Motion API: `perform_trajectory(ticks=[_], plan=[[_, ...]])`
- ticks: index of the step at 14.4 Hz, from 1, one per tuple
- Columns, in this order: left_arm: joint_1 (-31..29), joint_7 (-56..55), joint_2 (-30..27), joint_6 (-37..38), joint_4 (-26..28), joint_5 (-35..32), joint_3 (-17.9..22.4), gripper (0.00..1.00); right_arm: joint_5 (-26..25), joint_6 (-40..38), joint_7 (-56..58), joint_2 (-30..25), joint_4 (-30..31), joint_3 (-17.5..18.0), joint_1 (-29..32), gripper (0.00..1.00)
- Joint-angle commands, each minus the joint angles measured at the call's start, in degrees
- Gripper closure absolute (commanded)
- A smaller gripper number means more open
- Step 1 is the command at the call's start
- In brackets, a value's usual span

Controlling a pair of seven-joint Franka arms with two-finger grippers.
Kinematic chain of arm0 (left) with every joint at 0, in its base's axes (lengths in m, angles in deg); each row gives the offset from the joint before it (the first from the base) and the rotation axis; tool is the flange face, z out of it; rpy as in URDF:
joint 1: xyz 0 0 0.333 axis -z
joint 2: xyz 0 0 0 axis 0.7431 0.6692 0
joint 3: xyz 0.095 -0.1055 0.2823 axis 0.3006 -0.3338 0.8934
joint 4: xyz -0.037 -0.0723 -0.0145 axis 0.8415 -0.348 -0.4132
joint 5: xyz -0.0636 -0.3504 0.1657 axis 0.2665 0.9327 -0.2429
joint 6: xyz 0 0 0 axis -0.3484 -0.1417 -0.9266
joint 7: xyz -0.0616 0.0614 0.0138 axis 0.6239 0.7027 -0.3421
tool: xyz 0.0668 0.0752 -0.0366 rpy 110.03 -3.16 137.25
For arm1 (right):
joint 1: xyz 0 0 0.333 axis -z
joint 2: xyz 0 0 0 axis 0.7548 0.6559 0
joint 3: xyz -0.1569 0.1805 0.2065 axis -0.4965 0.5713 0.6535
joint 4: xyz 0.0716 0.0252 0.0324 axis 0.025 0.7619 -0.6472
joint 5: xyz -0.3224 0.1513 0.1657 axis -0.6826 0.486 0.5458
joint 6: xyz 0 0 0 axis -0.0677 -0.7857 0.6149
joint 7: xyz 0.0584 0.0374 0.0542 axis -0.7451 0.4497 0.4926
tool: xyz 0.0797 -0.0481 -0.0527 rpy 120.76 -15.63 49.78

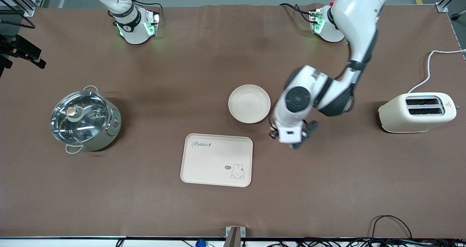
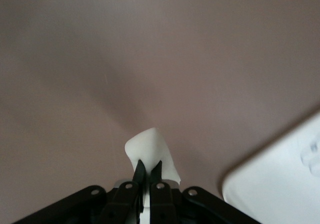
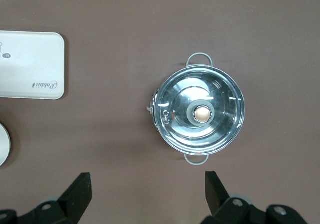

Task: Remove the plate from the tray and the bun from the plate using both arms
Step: 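Lift the bun and carry it toward the toaster with the left gripper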

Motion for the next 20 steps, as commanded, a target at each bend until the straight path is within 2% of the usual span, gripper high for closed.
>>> perform_trajectory(ticks=[1, 4, 8, 9, 10, 12, 13, 14, 16, 18, 20], plan=[[-6.6, 10.5, 0.7, 0.9, -0.3, -2.3, -0.6, 0.99, -1.3, -0.6, -0.3, 0.5, -2.3, 0.1, -1.3, 0.0], [-12.6, 21.6, 2.9, 0.5, -0.3, -2.4, -0.6, 0.98, -0.5, 0.2, -0.5, 0.5, -2.3, 0.1, -1.2, 0.0], [-15.7, 25.4, 6.3, -0.9, -0.4, -3.6, -0.5, 0.96, -0.4, 0.9, -0.5, 0.6, -2.3, 0.1, -2.1, 0.0], [-16.2, 25.5, 7.0, -1.8, -0.4, -4.9, -0.5, 0.93, -0.5, 0.9, -0.5, 0.6, -2.3, 0.1, -2.1, 0.0], [-16.2, 25.5, 7.6, -2.3, -0.4, -5.3, -0.5, 0.85, -0.4, 0.9, -0.5, 0.6, -2.3, 0.1, -2.2, 0.0], [-16.1, 25.3, 7.8, -2.3, -0.6, -5.2, -0.5, 0.55, -0.4, 0.9, -0.5, 0.6, -2.3, 0.1, -2.2, 0.0], [-16.1, 25.4, 7.6, -2.3, -0.7, -5.1, -0.6, 0.21, -0.4, 0.9, -0.5, 0.6, -2.3, 0.1, -2.2, 0.0], [-16.1, 25.4, 7.1, -2.2, -0.9, -5.1, -0.6, 0.0, -0.4, 0.9, -0.5, 0.7, -2.3, 0.1, -2.2, 0.0], [-16.0, 25.7, 6.6, 0.5, -5.0, -5.3, -0.6, 0.0, -0.5, 0.9, -0.5, 0.7, -2.3, 0.1, -2.1, 0.0], [-16.1, 27.7, 6.3, 6.8, -9.4, -5.2, -1.1, 0.0, -0.5, 0.9, -0.5, 0.7, -2.3, 0.1, -2.2, 0.0], [-16.2, 30.9, 4.9, 9.9, -11.3, -4.9, -1.3, 0.0, -0.4, 0.9, -0.5, 0.8, -2.3, 0.1, -2.2, 0.0]])
